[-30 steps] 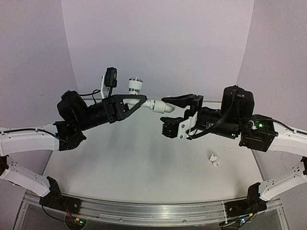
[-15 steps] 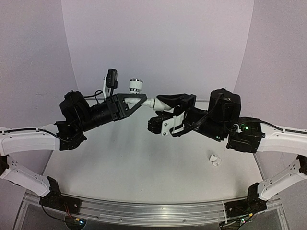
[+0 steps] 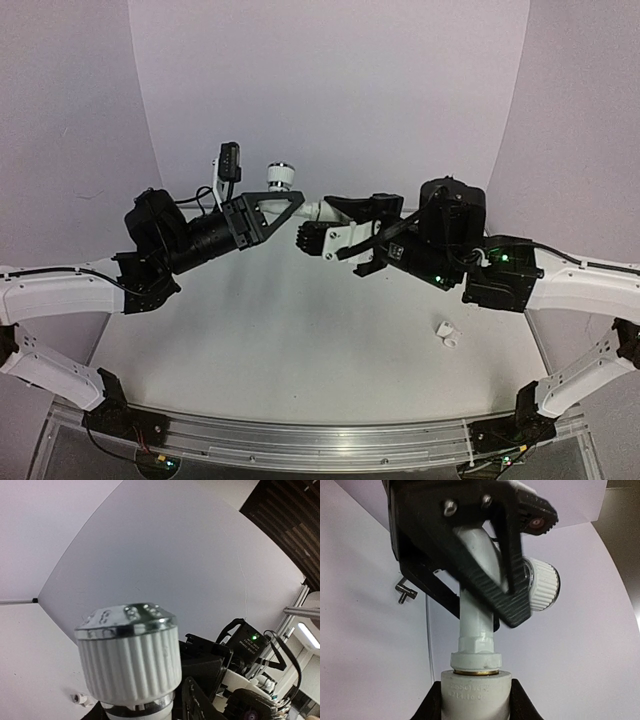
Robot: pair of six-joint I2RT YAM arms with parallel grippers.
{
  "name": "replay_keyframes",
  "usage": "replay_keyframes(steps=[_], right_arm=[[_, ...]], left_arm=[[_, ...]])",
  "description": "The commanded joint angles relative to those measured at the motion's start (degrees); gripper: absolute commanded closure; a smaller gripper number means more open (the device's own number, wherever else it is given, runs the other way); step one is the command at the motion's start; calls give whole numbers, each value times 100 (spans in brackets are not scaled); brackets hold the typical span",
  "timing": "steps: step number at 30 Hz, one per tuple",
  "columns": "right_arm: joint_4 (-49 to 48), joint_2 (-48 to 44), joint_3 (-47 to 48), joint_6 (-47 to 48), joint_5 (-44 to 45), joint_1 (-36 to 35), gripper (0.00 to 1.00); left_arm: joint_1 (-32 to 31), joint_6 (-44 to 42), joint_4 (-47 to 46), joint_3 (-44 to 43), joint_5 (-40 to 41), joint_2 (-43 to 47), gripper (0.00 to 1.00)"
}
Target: Install the water faucets
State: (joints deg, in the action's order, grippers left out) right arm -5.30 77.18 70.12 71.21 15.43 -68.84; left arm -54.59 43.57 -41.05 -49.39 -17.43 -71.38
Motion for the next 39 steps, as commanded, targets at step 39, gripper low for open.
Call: replay_keyframes(steps=[39], right_arm=[[1973, 3931, 1977, -4541, -1543, 5117, 100]], left_arm=[[2758, -449, 4909, -2666, -268, -2325, 0]])
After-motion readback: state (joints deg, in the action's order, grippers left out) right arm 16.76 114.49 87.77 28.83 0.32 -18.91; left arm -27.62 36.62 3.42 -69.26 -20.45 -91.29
